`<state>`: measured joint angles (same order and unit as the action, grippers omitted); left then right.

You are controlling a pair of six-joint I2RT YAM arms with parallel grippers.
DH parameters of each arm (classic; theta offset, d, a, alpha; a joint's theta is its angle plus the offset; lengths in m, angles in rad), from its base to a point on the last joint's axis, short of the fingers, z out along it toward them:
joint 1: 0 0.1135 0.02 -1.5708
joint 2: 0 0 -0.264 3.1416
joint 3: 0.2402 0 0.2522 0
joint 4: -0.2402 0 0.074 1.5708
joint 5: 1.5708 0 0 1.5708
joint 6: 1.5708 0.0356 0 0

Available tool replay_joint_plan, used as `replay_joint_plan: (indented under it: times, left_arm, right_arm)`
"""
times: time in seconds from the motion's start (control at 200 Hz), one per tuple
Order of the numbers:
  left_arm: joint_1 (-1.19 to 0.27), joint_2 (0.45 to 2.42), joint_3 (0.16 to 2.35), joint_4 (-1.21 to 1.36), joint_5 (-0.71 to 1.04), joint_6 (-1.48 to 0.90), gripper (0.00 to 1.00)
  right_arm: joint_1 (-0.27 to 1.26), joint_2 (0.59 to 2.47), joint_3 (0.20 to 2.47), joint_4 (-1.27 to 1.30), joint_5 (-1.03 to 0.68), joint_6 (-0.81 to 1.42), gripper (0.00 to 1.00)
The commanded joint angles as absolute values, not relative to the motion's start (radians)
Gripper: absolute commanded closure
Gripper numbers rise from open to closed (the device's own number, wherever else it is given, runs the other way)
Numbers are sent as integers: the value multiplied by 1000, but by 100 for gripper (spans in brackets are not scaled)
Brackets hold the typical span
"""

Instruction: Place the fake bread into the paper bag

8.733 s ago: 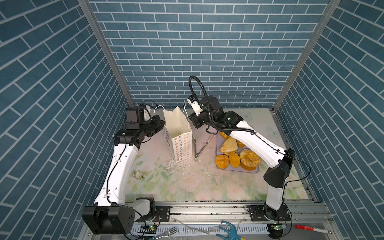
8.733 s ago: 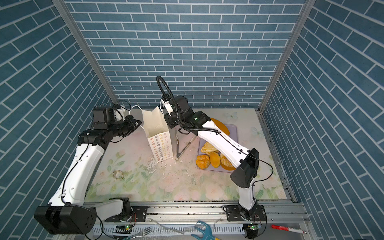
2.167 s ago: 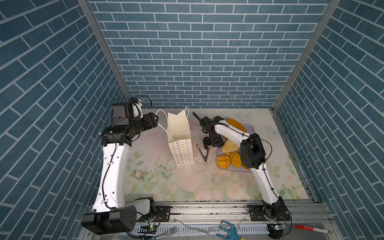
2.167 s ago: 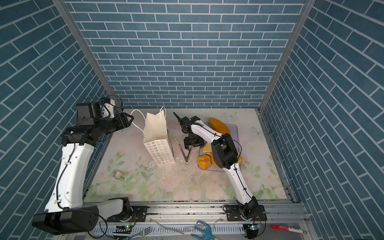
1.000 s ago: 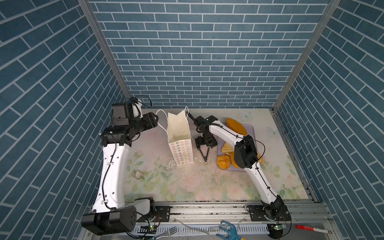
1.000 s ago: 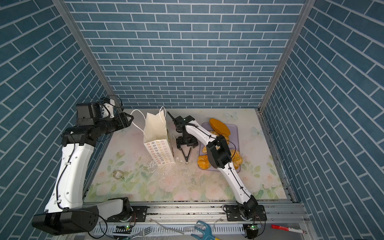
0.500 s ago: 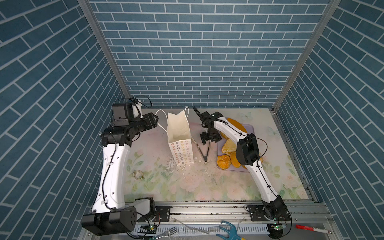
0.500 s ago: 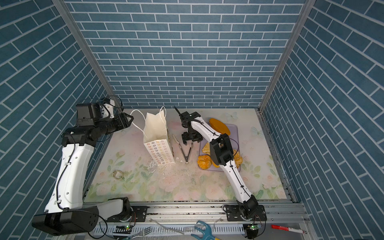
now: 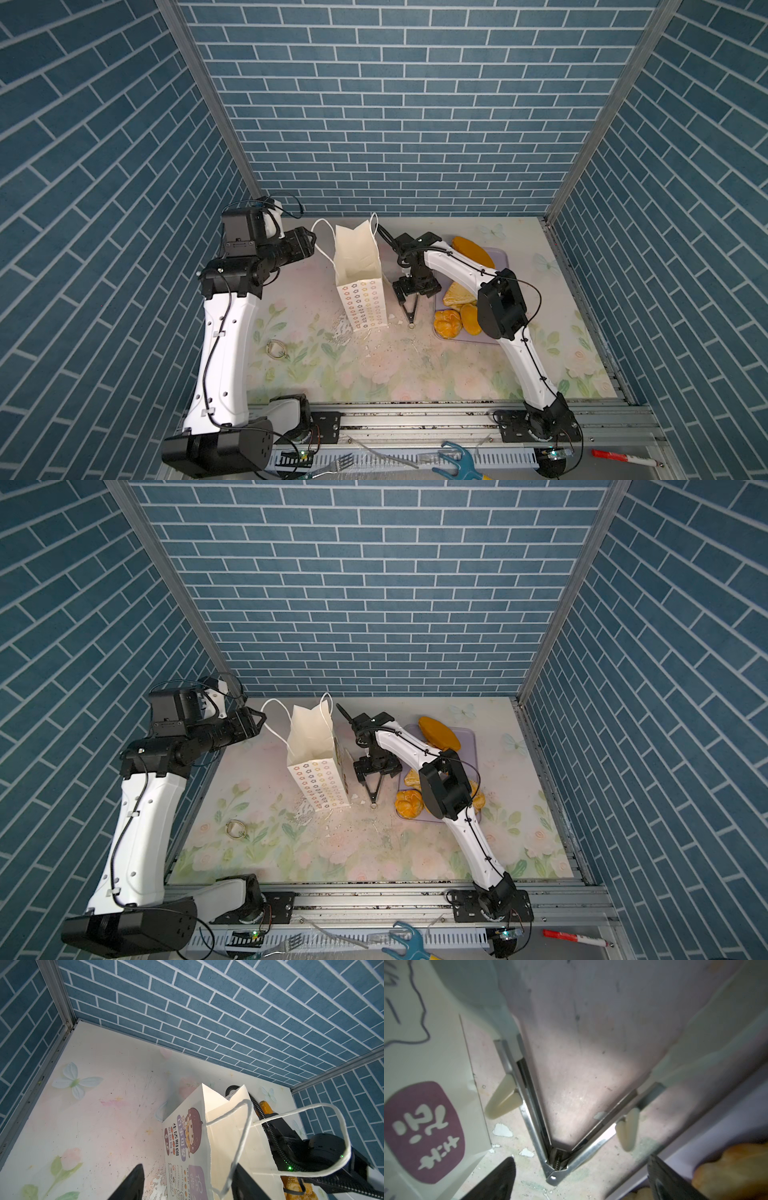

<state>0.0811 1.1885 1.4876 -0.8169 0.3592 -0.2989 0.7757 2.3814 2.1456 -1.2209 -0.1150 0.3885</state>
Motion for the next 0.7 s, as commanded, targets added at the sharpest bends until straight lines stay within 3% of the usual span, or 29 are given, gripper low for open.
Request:
replay_joint_plan:
  times: [0.0,0.28,0.695]
  left_arm:
    - [86,1172,1479,-806,362,-298,33]
    - [86,1164,1477,-816,358,-295,33]
    - [87,1170,1478,-837,330,-295,33]
  right_arm:
    - [785,2399,2177,-1267,-126,423,1]
    - [774,2518,2306,-1368,-95,426,3]
    - [733,2493,2281,-1288,76,334,7]
